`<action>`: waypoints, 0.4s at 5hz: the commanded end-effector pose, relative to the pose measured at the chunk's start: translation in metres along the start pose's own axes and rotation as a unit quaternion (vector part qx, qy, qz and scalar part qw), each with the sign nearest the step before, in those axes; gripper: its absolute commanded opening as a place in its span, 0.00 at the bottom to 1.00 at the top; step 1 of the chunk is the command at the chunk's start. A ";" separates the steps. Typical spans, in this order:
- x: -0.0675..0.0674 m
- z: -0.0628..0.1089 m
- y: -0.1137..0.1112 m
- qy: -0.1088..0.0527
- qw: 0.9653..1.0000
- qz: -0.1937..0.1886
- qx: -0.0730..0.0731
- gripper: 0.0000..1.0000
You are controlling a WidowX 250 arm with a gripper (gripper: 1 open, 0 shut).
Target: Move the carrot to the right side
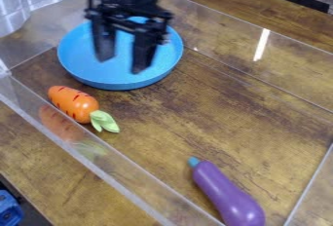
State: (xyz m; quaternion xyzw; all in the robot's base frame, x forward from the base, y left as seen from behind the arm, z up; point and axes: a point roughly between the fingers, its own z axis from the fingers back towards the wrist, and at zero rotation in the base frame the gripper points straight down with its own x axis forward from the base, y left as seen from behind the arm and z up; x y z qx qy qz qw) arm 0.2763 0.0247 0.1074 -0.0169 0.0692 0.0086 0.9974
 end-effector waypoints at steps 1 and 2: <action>-0.011 0.007 0.032 -0.042 0.997 0.057 -0.005 1.00; -0.011 -0.001 0.035 -0.041 0.997 0.071 -0.007 1.00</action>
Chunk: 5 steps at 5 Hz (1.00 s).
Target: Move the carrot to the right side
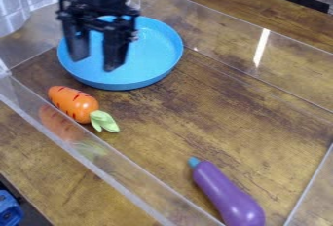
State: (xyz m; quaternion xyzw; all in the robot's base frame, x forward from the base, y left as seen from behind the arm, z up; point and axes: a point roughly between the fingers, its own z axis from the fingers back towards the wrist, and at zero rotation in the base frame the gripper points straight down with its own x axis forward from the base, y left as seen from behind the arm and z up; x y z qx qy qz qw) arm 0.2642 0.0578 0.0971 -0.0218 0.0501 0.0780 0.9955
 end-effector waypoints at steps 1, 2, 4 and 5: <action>-0.003 -0.004 0.020 -0.022 1.000 0.021 0.002 1.00; 0.005 -0.020 0.024 -0.020 0.999 0.039 0.003 1.00; 0.017 -0.066 0.035 -0.025 0.998 0.060 0.023 1.00; 0.024 -0.091 0.027 -0.032 0.997 0.054 0.036 1.00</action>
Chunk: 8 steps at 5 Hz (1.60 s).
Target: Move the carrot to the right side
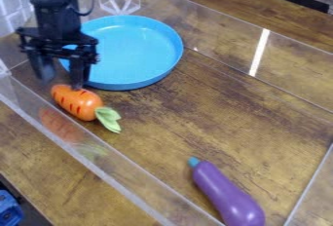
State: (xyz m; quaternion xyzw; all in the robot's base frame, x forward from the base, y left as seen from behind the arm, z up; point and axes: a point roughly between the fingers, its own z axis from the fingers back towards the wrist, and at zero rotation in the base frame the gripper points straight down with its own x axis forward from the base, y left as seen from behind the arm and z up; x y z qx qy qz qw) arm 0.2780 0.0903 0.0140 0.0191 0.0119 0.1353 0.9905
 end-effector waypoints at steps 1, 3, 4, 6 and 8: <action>0.001 -0.005 -0.012 0.010 1.000 0.018 0.001 1.00; 0.001 0.003 -0.012 0.000 1.000 -0.007 -0.008 1.00; -0.004 0.006 -0.001 -0.002 0.999 -0.032 -0.008 1.00; -0.026 0.011 0.004 -0.002 0.998 0.061 -0.008 1.00; -0.025 0.031 -0.002 -0.012 0.999 0.048 -0.013 1.00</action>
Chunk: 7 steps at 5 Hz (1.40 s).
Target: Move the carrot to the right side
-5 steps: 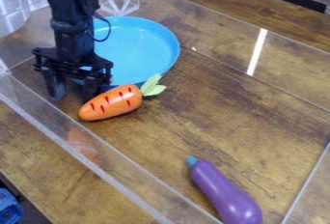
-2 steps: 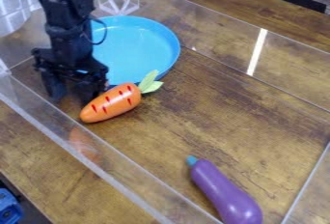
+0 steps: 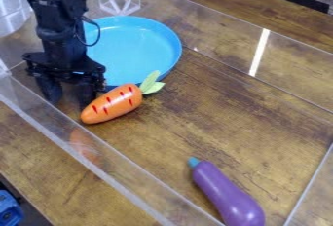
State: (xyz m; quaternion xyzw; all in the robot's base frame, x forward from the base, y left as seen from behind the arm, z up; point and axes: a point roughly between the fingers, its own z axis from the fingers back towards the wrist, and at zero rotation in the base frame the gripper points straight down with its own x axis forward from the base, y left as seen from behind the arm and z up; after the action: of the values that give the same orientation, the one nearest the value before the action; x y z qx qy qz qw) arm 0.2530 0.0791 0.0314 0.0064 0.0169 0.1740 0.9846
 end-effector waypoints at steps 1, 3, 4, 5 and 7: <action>0.002 0.025 -0.004 -0.022 1.000 0.002 -0.004 1.00; 0.003 0.011 -0.018 -0.028 1.000 0.007 -0.006 1.00; 0.016 0.007 -0.019 -0.032 0.999 -0.025 -0.007 1.00; 0.033 0.005 -0.024 -0.040 0.997 -0.061 -0.010 1.00; 0.053 0.002 -0.033 -0.053 0.994 -0.098 -0.016 1.00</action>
State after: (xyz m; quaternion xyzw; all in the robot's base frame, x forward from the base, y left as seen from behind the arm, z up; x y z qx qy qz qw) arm 0.3047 0.0718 0.0201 -0.0042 -0.0154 0.0943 0.9954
